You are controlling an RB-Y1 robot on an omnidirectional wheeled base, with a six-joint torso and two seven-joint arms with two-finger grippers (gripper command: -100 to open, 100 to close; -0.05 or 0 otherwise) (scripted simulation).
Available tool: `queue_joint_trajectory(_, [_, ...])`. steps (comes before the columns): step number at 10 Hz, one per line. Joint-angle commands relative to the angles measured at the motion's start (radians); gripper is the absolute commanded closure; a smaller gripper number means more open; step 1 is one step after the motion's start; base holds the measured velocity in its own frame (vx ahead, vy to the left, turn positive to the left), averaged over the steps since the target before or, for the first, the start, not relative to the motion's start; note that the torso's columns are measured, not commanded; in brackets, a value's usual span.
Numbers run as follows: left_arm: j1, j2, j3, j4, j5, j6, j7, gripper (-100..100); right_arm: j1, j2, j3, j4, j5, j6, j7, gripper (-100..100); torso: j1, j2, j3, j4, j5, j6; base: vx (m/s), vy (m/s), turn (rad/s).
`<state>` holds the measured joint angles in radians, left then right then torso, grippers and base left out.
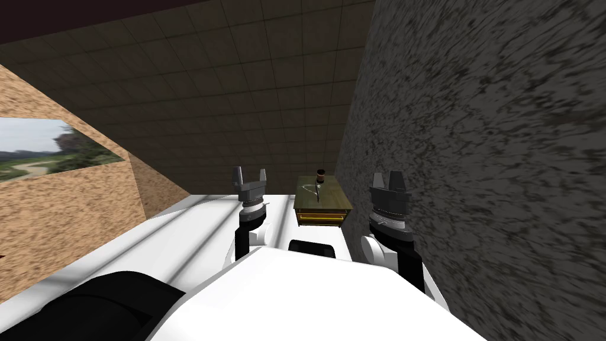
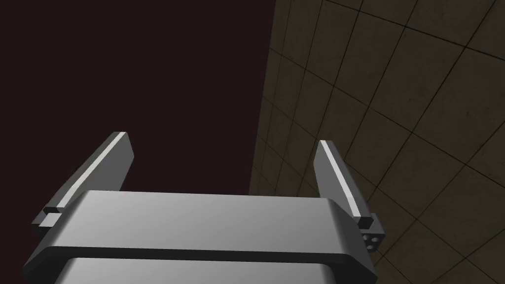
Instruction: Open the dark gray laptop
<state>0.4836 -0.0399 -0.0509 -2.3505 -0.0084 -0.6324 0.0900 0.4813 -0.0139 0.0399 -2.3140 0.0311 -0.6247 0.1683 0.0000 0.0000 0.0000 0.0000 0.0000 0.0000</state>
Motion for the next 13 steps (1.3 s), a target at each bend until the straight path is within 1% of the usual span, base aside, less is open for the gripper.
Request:
queue_joint_trajectory(1, [0.0,0.0,0.0,0.0,0.0,0.0,0.0,0,0.0,0.0,0.0,0.0,0.0,0.0,0.0,0,0.0,0.04,-0.082,0.041,0.0,0.0,0.0,0.0,0.0])
queue_joint_trajectory(3, [0.0,0.0,0.0,0.0,0.0,0.0,0.0,0,0.0,0.0,0.0,0.0,0.0,0.0,0.0,0,0.0,0.175,-0.351,0.176,0.0,0.0,0.0,0.0,0.0])
queue_joint_trajectory(9, [0.0,0.0,0.0,0.0,0.0,0.0,0.0,0,0.0,0.0,0.0,0.0,0.0,0.0,0.0,0,0.0,0.618,-1.234,0.617,0.0,0.0,0.0,0.0,0.0])
queue_joint_trajectory(10, [0.0,0.0,0.0,0.0,0.0,0.0,0.0,0,-0.001,-0.028,0.001,0.007,-0.009,-0.004,-0.018,-100,0.0,0.691,-1.382,0.691,0.0,0.0,0.007,-0.002,0.053])
queue_joint_trajectory(11, [0.0,0.0,0.0,0.0,0.0,0.0,0.0,0,-0.002,-0.048,0.002,0.015,-0.018,-0.008,-0.037,-100,0.0,0.725,-1.451,0.724,0.0,0.0,0.006,-0.005,0.078])
queue_joint_trajectory(13, [0.0,0.0,0.0,0.0,0.0,0.0,0.0,0,-0.006,-0.086,0.004,0.039,-0.044,-0.02,-0.091,-100,0.0,0.737,-1.475,0.737,0.0,0.0,0.007,-0.007,0.091])
